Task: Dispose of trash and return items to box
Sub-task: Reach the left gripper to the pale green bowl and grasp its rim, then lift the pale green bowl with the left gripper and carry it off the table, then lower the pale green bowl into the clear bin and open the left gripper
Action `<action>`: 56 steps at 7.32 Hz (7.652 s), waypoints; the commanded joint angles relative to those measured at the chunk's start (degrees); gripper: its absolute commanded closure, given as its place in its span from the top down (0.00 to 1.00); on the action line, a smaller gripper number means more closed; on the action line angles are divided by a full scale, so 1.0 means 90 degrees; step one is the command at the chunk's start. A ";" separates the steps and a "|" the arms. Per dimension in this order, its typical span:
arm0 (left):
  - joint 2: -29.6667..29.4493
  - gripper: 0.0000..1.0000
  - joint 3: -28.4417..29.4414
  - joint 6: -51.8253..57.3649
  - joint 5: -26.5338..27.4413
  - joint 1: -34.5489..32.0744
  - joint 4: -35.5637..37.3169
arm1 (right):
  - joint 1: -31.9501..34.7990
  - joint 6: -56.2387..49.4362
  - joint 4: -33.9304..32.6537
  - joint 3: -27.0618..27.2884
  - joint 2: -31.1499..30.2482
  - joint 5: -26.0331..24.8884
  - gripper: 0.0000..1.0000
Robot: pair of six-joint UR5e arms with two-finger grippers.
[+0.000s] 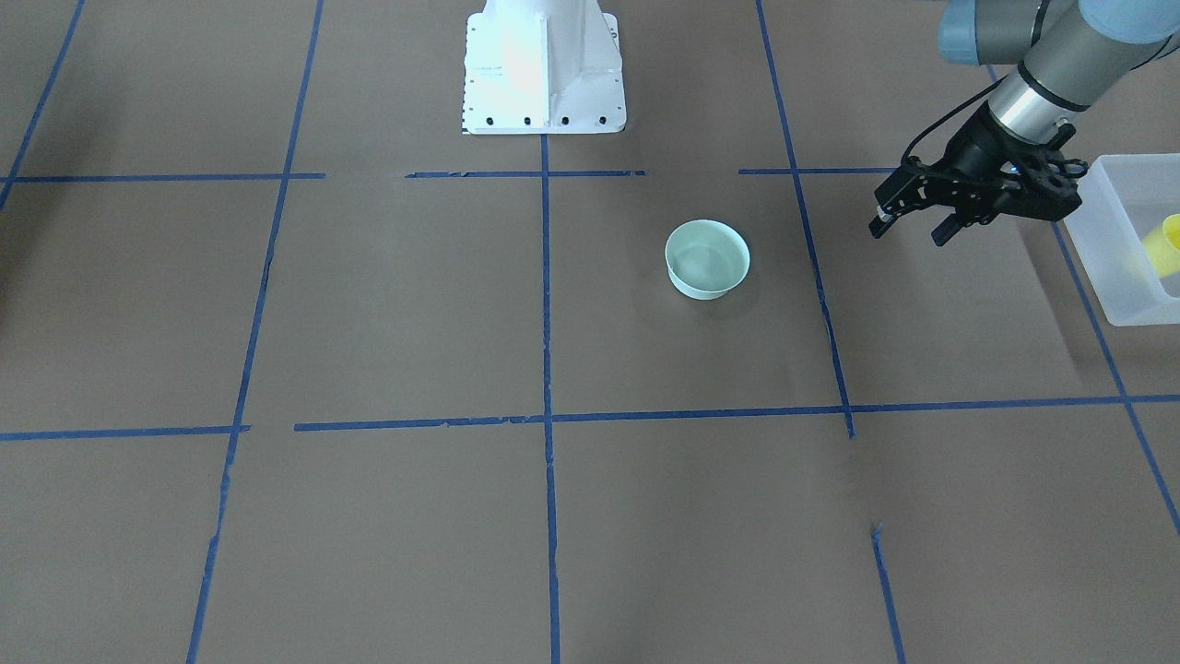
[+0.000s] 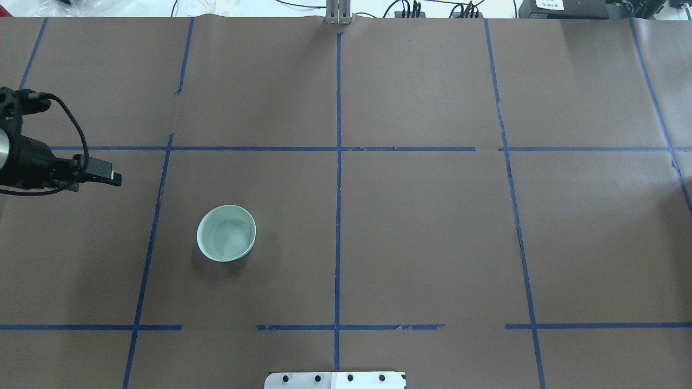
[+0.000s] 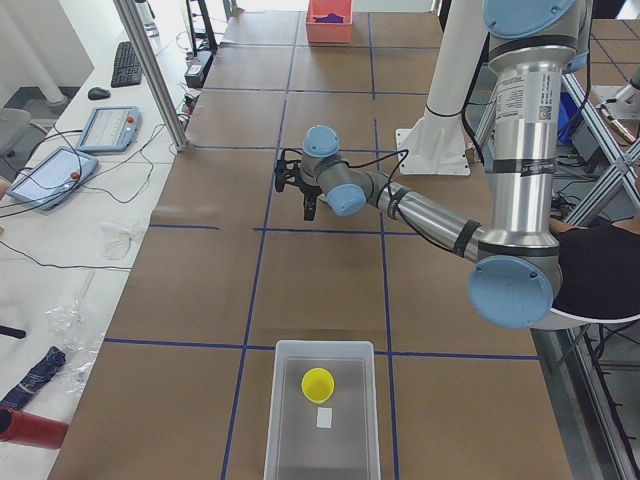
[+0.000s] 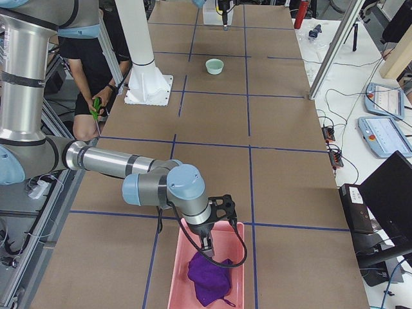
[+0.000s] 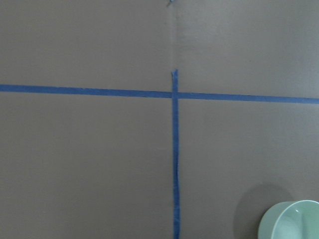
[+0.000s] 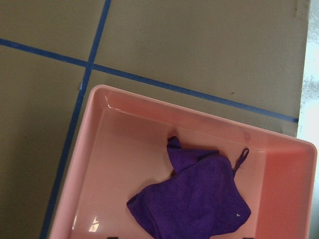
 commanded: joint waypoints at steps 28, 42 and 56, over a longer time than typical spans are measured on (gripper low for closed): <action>-0.1526 0.00 0.0656 0.2239 0.0652 -0.1004 0.2880 | -0.1119 0.2499 -0.0287 -0.0088 0.0783 0.1418 1.00; 0.0962 0.00 0.3578 0.8756 0.1082 -0.5186 0.0811 | -0.1109 0.2489 -0.0239 0.0019 0.0744 0.1643 1.00; 0.0409 1.00 0.1732 0.6562 -0.1115 -0.4602 0.2451 | -0.1109 0.2489 -0.0229 0.0019 0.0763 0.1663 1.00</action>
